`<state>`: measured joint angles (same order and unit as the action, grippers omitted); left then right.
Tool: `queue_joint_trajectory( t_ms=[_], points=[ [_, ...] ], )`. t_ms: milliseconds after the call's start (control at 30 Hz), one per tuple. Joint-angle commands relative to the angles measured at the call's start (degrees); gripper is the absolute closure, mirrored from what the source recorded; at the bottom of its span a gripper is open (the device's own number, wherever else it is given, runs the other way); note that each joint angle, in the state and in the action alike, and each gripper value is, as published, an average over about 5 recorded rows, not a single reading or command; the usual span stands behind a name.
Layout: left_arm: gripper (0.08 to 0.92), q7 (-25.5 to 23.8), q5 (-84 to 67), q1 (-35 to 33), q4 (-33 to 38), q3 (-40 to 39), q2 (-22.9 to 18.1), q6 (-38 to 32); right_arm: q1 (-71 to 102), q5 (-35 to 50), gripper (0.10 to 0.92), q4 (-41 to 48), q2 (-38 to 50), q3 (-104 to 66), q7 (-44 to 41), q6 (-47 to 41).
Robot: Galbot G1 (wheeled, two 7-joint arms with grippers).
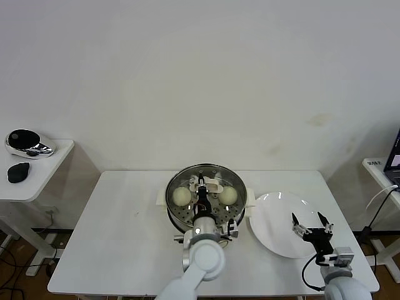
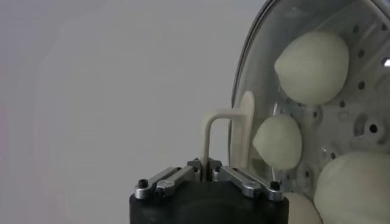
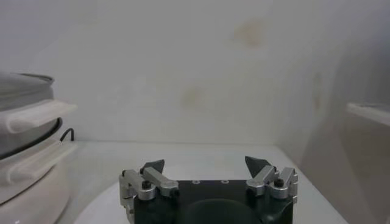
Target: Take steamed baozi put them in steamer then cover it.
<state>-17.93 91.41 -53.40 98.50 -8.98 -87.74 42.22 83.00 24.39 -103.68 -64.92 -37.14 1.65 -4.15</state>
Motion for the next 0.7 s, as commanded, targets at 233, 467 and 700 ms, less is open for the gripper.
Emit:
queue_joint_trajectory(
  t_ms=[233,467,700],
  points=[
    [0.760,0.8,-3.4,-1.0,4.4,-0.4,1.5,2.3,0.0,-0.1,0.203,0.1,-0.1,0.0,0.0,0.0],
    [0.560,-0.2,-3.6,-3.1,9.8,-0.4,3.1,2.3,0.0,-0.3,0.202,0.3,-0.2,0.2,0.0,0.1],
    [0.352,-1.4,-5.2,-6.3,16.6,0.6,6.4,2.2,0.1,-0.2,0.202,0.6,0.1,0.0,0.0,0.3]
  ],
)
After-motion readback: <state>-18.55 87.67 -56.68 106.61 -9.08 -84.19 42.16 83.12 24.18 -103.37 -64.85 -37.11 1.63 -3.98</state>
